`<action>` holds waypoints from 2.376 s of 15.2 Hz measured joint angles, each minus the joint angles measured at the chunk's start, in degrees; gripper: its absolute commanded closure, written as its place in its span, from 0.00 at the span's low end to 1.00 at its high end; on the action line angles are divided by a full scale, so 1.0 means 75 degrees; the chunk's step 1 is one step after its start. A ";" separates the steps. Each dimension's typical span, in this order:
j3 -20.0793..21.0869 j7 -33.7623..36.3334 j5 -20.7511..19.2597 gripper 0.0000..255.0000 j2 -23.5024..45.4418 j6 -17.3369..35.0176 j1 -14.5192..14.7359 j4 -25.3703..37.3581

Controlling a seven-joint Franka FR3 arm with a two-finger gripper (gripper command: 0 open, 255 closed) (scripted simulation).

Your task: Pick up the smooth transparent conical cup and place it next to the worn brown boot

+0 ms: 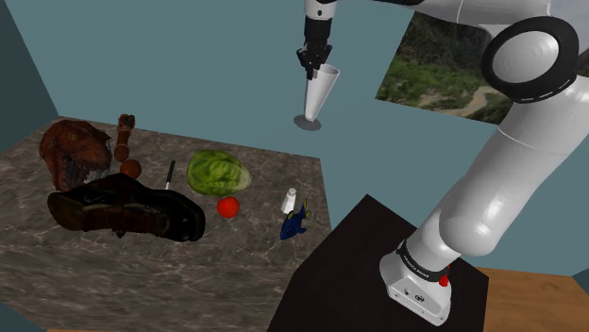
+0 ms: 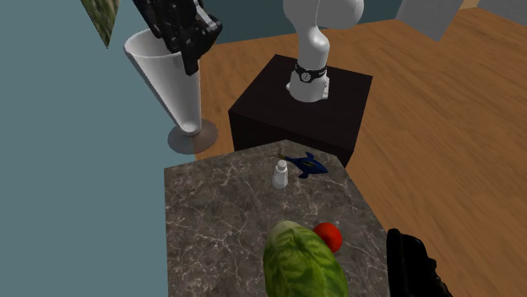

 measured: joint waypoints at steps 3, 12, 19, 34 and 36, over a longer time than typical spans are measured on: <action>0.0031 0.0042 -0.0002 1.00 -0.0049 -0.0198 0.0041 0.0138; 0.0730 0.1508 0.0060 1.00 -0.0697 -0.0375 0.0832 -0.0562; 0.1353 0.2740 0.0190 1.00 -0.0837 -0.0611 0.1464 -0.0637; 0.1831 0.3825 0.0280 1.00 -0.0692 0.0258 0.1949 -0.1495; 0.1823 0.3836 0.0281 1.00 -0.0722 0.0488 0.1940 -0.1754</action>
